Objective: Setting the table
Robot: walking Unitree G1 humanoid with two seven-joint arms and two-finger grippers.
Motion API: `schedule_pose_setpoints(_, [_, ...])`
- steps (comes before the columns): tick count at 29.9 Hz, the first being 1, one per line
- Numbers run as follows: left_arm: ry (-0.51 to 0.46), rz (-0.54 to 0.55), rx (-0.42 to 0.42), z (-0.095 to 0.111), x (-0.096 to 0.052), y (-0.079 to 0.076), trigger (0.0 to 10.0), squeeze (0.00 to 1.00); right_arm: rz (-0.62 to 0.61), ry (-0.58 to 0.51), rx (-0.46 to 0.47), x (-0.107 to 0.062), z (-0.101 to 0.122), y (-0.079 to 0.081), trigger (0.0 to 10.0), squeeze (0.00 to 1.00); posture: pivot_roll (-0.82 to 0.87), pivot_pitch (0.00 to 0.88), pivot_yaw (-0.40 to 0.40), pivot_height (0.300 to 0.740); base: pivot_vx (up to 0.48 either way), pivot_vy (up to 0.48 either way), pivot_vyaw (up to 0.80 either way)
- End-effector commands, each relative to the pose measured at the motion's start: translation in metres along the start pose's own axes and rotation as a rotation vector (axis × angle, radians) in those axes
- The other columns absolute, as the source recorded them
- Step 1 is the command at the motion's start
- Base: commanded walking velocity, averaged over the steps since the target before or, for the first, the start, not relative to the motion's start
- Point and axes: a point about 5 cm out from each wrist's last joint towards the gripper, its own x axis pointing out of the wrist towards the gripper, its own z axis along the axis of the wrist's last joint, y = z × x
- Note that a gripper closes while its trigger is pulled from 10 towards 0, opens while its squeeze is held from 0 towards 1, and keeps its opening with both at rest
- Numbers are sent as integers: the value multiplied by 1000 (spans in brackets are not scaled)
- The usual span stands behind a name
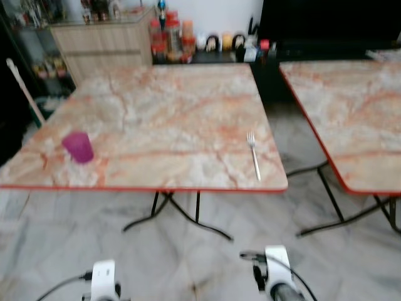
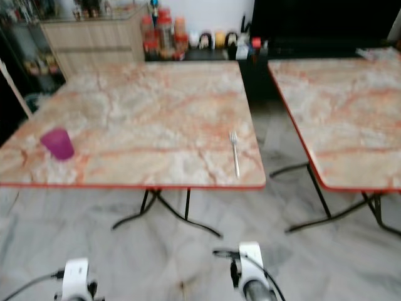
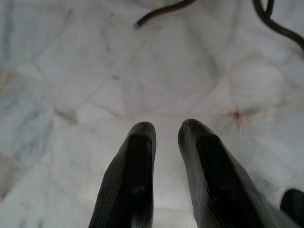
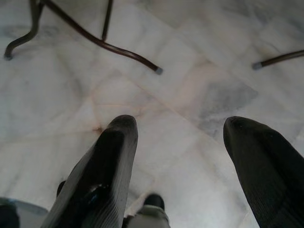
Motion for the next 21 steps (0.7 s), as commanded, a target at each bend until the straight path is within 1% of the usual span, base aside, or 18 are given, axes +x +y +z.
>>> schedule_pose_setpoints(1, [6,-5,6,-1,0,-3,10000,0,-6,-13,0,0,2,-3,10000,0,-16,0,33,709,255,0,0])
schedule_pose_setpoints(4, [13,0,8,-2,0,-3,10000,0,9,-34,-26,1,5,0,10000,0,-17,0,34,709,85,0,0])
schedule_pose_setpoints(5, [19,6,8,-4,-1,-2,10000,0,38,-78,-77,1,12,4,10000,0,-17,0,35,709,0,0,0])
schedule_pose_setpoints(7, [20,9,7,-5,-1,-2,10000,0,66,-125,-115,2,20,9,10000,0,-20,0,35,709,0,0,0])
schedule_pose_setpoints(8, [20,9,7,-5,-1,-2,10000,0,66,-125,-115,2,20,9,10000,0,-20,0,35,709,0,0,0])
schedule_pose_setpoints(9, [20,9,5,-6,-2,-2,10000,0,102,-208,-187,2,33,14,10000,0,-22,0,34,709,0,0,0])
schedule_pose_setpoints(11, [20,8,3,-6,-2,-2,10000,0,134,-302,-253,0,46,17,10000,0,-25,0,34,709,0,0,0])
schedule_pose_setpoints(13, [20,7,1,-7,-2,-3,10000,0,150,-353,-280,-1,52,19,10000,0,-25,0,33,709,0,0,0])
schedule_pose_setpoints(16, [20,7,1,-7,-2,-3,10000,0,152,-361,-285,-1,54,19,10000,0,-25,0,33,709,0,0,0])
schedule_pose_setpoints(17, [21,9,-4,-7,-2,-3,10000,0,159,-441,-316,-4,64,19,10000,0,-24,0,24,709,0,0,0])
schedule_pose_setpoints(18, [21,11,-11,-8,-2,-4,10000,0,173,-586,-353,-10,83,21,10000,0,-22,0,21,709,0,0,0])
schedule_pose_setpoints(19, [22,12,-13,-8,-2,-4,10000,0,177,-640,-360,-13,90,21,10000,0,-22,0,21,709,0,0,0])
schedule_pose_setpoints(20, [22,12,-14,-8,-2,-4,10000,0,177,-670,-358,-15,95,22,10000,0,-24,0,21,709,0,0,0])
schedule_pose_setpoints(21, [21,13,-24,-8,-2,-4,10000,0,173,-725,-343,-19,104,22,10000,0,-27,0,20,709,0,0,0])
